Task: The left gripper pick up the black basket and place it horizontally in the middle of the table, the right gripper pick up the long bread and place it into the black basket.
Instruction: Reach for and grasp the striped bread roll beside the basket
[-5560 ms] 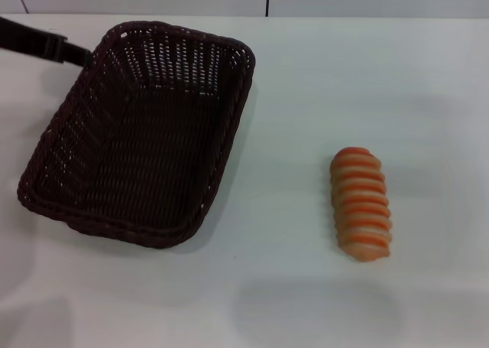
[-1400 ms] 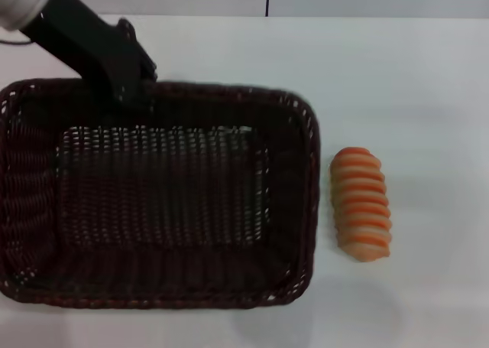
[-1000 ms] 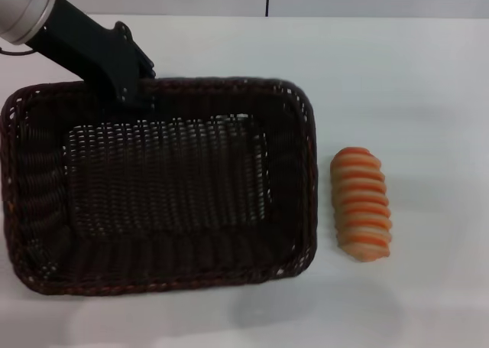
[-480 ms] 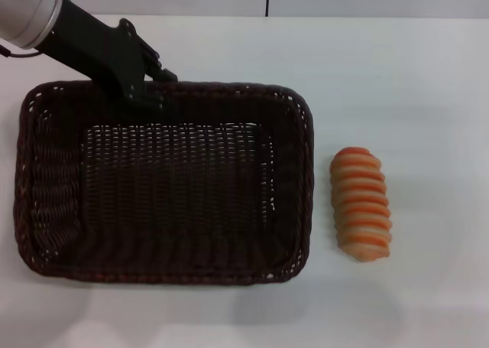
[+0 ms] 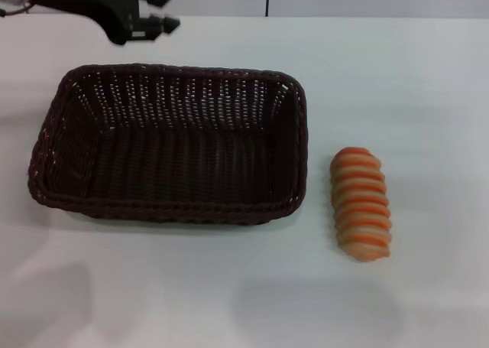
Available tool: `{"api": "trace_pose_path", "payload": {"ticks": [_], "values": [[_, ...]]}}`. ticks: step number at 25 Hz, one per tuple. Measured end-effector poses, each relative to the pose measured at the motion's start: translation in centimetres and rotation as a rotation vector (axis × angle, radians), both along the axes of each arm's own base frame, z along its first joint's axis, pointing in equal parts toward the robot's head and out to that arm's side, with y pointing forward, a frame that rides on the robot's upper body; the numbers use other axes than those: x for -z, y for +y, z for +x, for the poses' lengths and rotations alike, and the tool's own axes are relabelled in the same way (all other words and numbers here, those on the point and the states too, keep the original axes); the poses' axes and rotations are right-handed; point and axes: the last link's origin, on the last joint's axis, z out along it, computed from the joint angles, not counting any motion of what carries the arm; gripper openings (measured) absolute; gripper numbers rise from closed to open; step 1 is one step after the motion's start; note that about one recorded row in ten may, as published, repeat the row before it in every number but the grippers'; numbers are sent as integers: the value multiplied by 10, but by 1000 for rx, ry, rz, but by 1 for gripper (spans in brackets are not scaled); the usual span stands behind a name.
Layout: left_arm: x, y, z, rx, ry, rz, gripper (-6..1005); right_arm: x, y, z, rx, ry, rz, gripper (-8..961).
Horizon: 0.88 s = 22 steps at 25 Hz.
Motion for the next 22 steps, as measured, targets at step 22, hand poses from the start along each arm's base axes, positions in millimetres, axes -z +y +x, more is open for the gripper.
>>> {"api": "trace_pose_path", "payload": {"ticks": [22], "values": [[-64, -2, -77, -184, -703, 540, 334, 29, 3, -45, 143, 26, -496, 609]]}}
